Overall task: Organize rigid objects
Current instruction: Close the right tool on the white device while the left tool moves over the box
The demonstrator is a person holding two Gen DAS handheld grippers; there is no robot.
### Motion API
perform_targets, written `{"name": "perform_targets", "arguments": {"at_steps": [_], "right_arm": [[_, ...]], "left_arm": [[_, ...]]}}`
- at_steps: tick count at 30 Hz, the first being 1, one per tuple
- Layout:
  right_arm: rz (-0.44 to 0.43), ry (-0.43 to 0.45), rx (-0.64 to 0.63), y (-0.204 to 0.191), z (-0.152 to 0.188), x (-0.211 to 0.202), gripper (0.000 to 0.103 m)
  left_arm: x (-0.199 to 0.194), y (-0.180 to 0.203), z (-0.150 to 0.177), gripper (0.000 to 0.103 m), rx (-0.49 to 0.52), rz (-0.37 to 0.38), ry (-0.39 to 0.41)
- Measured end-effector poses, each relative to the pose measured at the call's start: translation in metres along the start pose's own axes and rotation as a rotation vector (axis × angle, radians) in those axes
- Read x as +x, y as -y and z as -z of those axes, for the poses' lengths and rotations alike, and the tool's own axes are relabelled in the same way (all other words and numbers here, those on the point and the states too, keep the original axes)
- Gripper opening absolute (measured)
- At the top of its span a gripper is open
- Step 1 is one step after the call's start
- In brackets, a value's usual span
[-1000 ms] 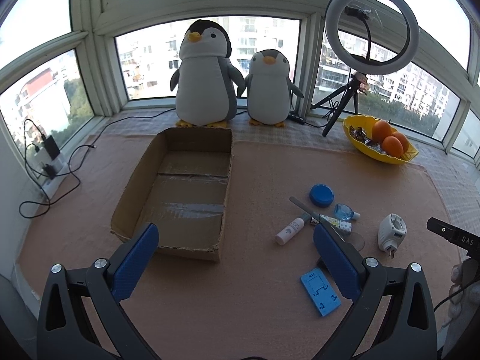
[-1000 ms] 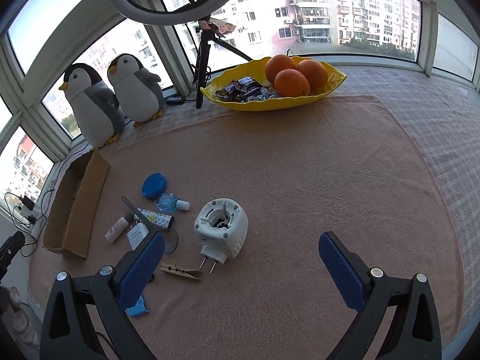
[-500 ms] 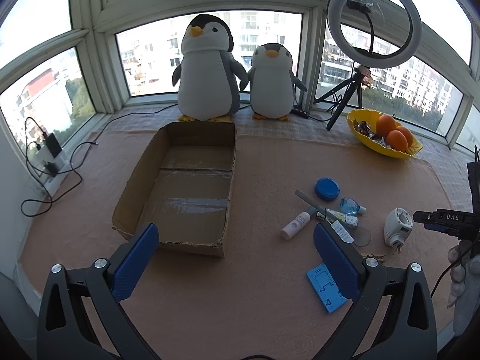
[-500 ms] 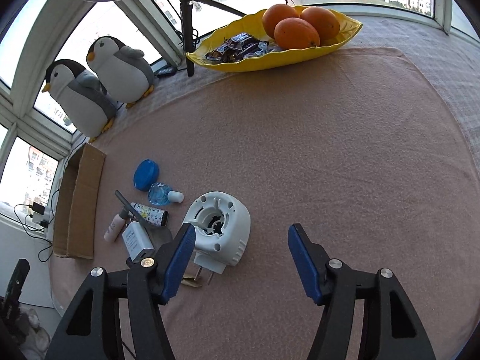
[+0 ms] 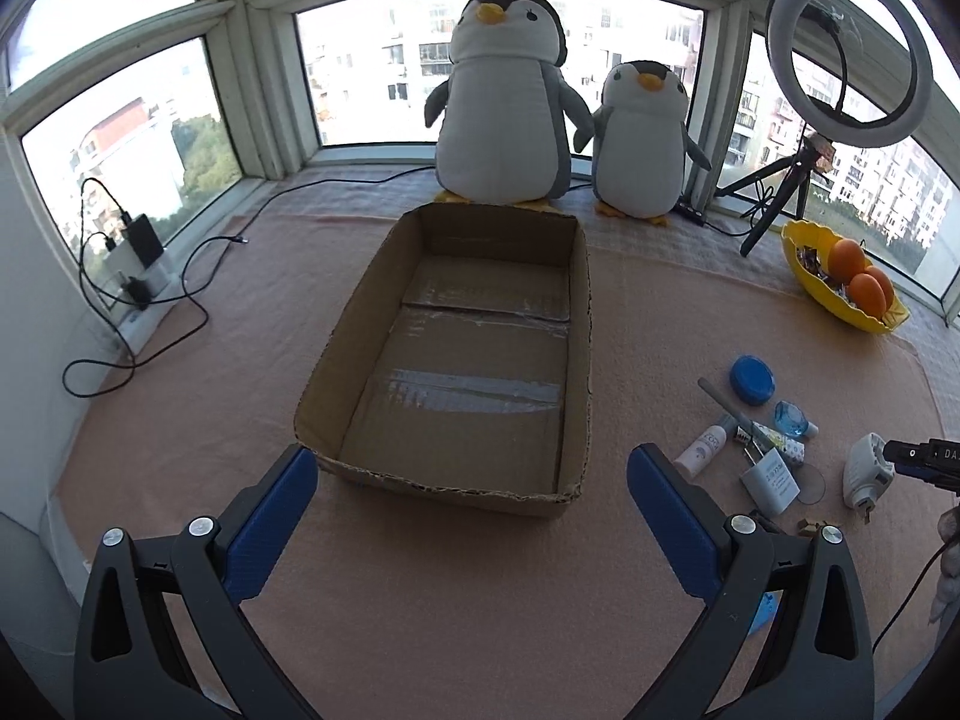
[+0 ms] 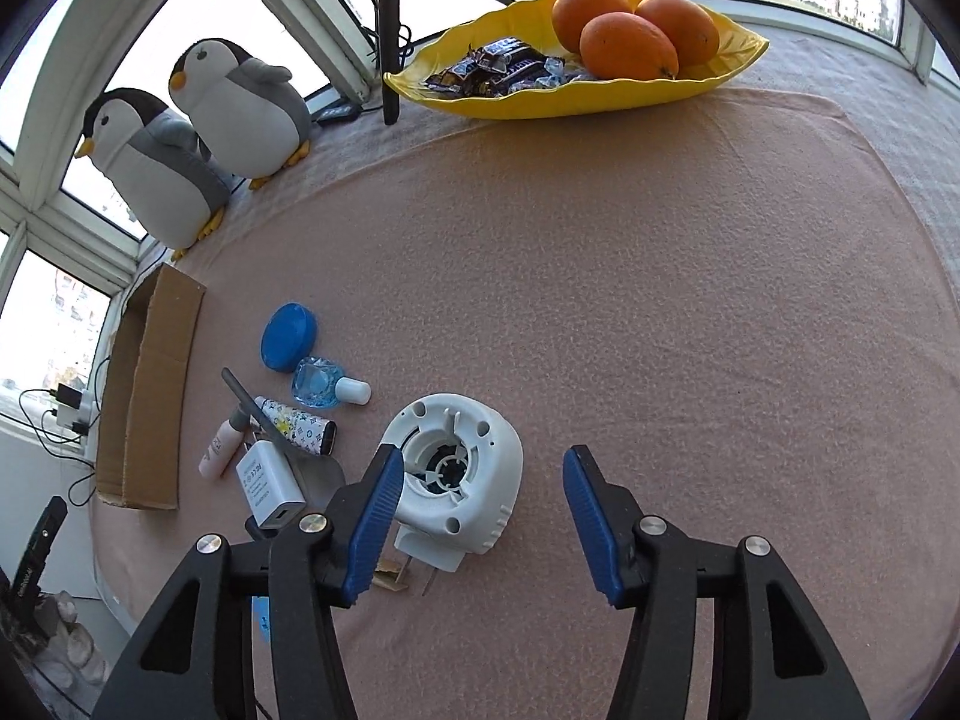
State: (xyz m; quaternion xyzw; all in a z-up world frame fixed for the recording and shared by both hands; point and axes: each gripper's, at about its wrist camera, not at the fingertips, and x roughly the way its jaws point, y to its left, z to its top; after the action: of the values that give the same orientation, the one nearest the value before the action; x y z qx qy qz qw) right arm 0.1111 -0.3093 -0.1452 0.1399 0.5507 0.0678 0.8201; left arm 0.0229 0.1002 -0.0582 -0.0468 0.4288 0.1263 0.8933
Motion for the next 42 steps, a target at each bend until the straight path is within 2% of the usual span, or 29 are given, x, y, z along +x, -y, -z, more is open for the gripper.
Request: {"name": "perform_targets", "arguments": {"at_steps": [4,8,10,13,14,16,19,21,22,23,25,32,37,42], "right_arm": [[-0.002,0.004,0.009,0.003,-0.002,-0.001,0.051],[0.007,0.012,0.001,0.002,-0.003,-0.004,0.051],[0.012,0.015,-0.004,0.001,-0.003,-0.005,0.051],[0.022,0.017,-0.012,-0.001,-0.003,-0.005,0.051],[0.028,0.019,-0.015,-0.001,-0.003,-0.005,0.051],[0.035,0.02,-0.017,-0.002,-0.002,-0.006,0.051],[0.043,0.021,-0.018,-0.003,-0.002,-0.006,0.051],[0.048,0.023,-0.018,-0.003,-0.002,-0.007,0.051],[0.052,0.024,-0.018,-0.002,-0.002,-0.007,0.051],[0.055,0.024,-0.019,-0.002,-0.002,-0.008,0.051],[0.062,0.022,-0.021,-0.002,-0.002,-0.007,0.051],[0.086,0.004,-0.024,0.001,-0.005,-0.002,0.047],[0.079,-0.033,-0.003,0.007,-0.009,0.009,0.04],[0.056,-0.073,0.015,0.009,-0.013,0.02,0.038]], "left_arm": [[0.029,-0.041,-0.014,0.102,-0.074,-0.063,-0.034],[0.059,-0.074,-0.022,0.101,-0.105,-0.131,-0.069],[0.072,-0.088,-0.023,0.1,-0.132,-0.131,-0.103],[0.092,-0.101,-0.023,0.091,-0.16,-0.116,-0.16],[0.097,-0.103,-0.023,0.09,-0.162,-0.109,-0.171],[0.105,-0.107,-0.023,0.09,-0.159,-0.102,-0.187],[0.117,-0.108,-0.024,0.079,-0.151,-0.089,-0.216],[0.123,-0.107,-0.023,0.079,-0.143,-0.082,-0.227],[0.126,-0.107,-0.023,0.075,-0.14,-0.074,-0.235],[0.127,-0.106,-0.022,0.064,-0.135,-0.068,-0.246],[0.131,-0.104,-0.021,0.062,-0.128,-0.056,-0.261],[0.14,-0.1,-0.018,0.04,-0.113,-0.011,-0.29],[0.145,-0.093,-0.017,0.031,-0.08,-0.008,-0.298],[0.145,-0.089,-0.017,0.026,-0.068,-0.005,-0.29]]}}
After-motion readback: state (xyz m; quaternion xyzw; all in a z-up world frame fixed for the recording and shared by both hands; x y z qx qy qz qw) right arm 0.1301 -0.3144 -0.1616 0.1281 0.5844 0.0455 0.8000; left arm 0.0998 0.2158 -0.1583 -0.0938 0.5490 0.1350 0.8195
